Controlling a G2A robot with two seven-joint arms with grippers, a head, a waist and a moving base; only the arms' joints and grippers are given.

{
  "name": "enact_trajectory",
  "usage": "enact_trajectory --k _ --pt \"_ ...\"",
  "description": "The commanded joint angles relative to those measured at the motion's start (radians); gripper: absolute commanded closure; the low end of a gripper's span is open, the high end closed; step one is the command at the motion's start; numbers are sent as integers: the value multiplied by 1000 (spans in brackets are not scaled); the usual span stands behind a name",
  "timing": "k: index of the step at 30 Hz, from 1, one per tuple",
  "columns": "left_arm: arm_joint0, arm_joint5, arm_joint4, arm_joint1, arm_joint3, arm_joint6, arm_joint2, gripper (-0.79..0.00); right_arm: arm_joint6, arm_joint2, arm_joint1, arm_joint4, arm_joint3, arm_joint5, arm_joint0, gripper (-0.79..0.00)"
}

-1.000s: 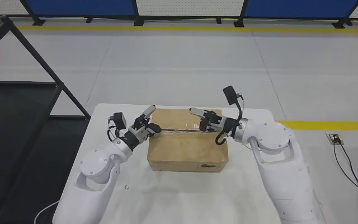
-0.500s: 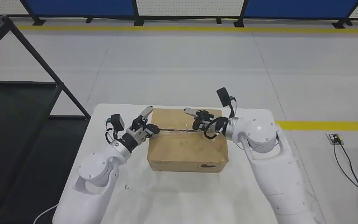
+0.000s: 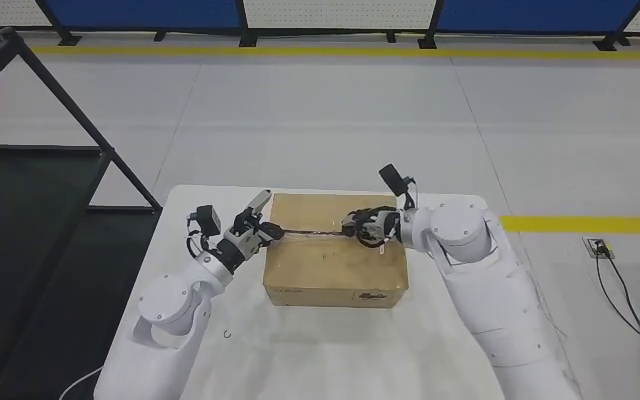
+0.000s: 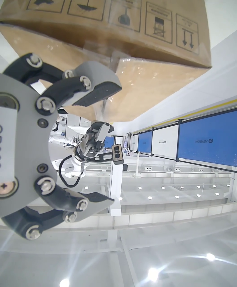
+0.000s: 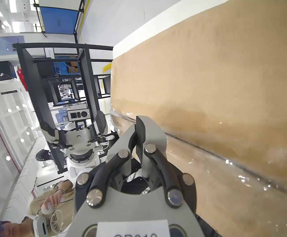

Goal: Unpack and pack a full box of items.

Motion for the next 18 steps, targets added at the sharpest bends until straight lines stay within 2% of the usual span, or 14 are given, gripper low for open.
enact_trajectory --k 1,14,18 --pt "0 0 1 0 1 -2 0 -785 -6 -6 3 -24 -5 10 -1 0" --pt "1 3 4 -1 1 -1 -3 -785 45 -14 29 -103 -94 53 -45 0" --pt "1 0 6 -1 0 -3 -3 -785 27 -33 29 -105 -96 70 -46 0"
